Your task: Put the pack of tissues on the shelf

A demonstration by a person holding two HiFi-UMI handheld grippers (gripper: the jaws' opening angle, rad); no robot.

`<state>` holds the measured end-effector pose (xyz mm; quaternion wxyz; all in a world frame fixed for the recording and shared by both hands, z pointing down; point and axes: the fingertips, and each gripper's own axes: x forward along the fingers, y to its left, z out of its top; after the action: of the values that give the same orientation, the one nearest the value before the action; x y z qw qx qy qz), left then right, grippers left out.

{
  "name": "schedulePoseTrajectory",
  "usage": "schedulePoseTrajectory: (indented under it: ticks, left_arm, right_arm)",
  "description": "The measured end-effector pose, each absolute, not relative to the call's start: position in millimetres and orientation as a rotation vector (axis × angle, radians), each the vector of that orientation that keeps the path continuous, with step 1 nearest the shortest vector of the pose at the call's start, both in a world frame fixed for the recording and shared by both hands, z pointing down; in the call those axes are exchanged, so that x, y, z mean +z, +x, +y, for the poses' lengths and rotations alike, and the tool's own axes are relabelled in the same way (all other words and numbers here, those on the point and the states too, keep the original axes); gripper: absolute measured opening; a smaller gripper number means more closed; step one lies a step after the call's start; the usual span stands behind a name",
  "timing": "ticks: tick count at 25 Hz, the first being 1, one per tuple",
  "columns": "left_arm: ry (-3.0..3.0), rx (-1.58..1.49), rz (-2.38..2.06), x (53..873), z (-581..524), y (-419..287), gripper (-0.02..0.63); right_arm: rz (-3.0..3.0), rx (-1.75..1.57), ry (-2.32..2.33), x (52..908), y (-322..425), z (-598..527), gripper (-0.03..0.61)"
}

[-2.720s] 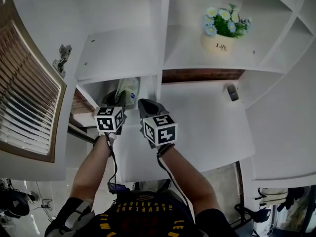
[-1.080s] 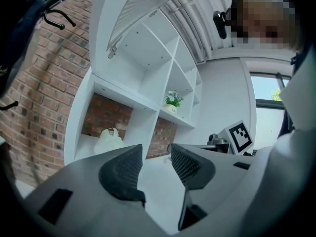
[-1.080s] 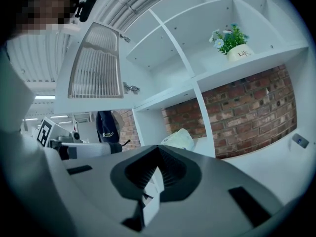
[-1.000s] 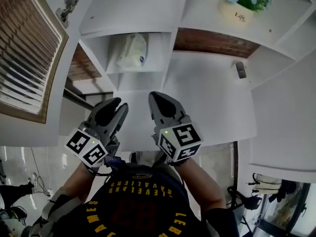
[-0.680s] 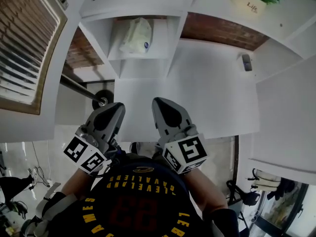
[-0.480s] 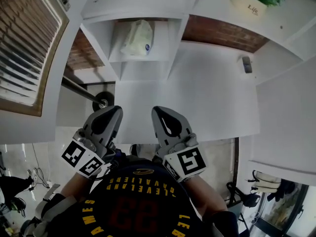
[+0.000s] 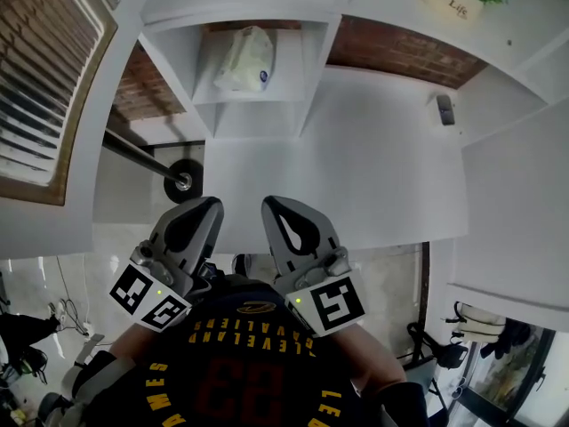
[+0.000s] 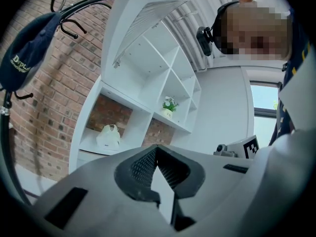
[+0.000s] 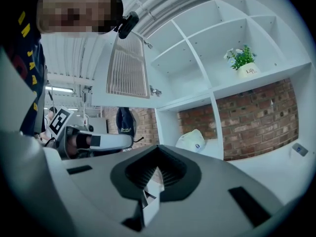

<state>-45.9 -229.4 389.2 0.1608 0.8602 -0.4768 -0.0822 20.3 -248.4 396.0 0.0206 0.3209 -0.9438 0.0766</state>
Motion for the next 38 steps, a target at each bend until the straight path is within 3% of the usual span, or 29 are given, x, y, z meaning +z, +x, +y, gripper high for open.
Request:
schedulePoseTrajectory:
  ticks: [38]
  left_arm:
    - [2.441,-0.271,-1.466,374,-221,-59,0.003]
  right_arm:
    - [-2.911,0.185,1.054,398,35,-232,-0.003]
